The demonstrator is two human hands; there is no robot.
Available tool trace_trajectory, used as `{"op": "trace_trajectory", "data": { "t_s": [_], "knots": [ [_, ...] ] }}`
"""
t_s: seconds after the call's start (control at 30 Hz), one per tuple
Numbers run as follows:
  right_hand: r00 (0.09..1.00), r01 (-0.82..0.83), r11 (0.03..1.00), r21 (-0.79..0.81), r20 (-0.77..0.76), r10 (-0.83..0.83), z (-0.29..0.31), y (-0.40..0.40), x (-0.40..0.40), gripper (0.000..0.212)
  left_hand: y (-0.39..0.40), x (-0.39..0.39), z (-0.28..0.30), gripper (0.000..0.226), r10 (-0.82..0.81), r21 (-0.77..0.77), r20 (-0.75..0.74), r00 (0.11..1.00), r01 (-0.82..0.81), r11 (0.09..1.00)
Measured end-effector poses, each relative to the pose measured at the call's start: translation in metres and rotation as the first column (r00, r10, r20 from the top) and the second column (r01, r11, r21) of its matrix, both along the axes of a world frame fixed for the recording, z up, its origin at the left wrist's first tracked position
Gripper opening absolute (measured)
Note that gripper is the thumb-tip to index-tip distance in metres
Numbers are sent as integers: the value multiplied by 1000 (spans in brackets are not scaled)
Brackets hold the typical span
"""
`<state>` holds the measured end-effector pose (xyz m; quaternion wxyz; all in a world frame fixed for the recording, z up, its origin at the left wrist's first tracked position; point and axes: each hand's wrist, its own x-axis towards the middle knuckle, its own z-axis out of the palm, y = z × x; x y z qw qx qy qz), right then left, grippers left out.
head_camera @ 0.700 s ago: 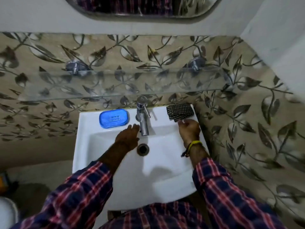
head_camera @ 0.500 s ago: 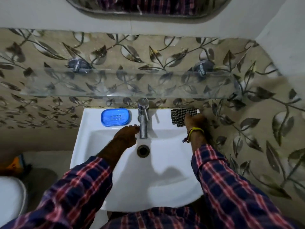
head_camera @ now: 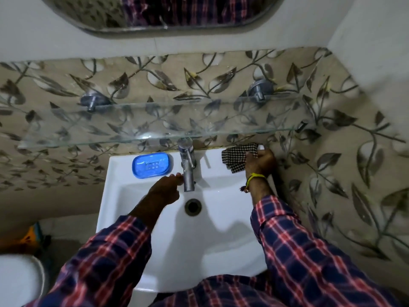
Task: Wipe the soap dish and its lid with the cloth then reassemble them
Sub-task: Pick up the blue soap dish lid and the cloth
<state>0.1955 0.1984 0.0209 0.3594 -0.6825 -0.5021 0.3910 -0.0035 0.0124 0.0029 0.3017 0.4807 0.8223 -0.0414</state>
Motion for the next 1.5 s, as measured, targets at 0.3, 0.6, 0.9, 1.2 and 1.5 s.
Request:
{"op": "trace_trajectory", "data": {
  "t_s": [0.3, 0.6, 0.9, 1.2, 1.5],
  "knots": [
    [905, -138, 975, 175, -378, 196, 40, -67, 13, 24, -22, -13, 10, 72, -167, 18, 155, 974, 166, 986],
    [806, -135, 990, -45, -586, 84, 56, -152, -3, 24, -64, -19, 27, 38, 35, 489, 134, 990, -97, 867],
    [892, -429, 901, 67, -124, 434, 67, -196, -38, 26, -99, -71, 22, 59, 339, 672, 292, 894, -444, 592],
    [780, -606, 763, 225, -17, 625, 102, -193, -66, 18, -74, -106, 7, 119, 270, 494, 430, 862, -475, 729],
    [460, -624, 733, -270, -886, 66, 89, -171, -68, 39, -64, -113, -5, 76, 282, 543, 419, 863, -487, 684]
  ]
}}
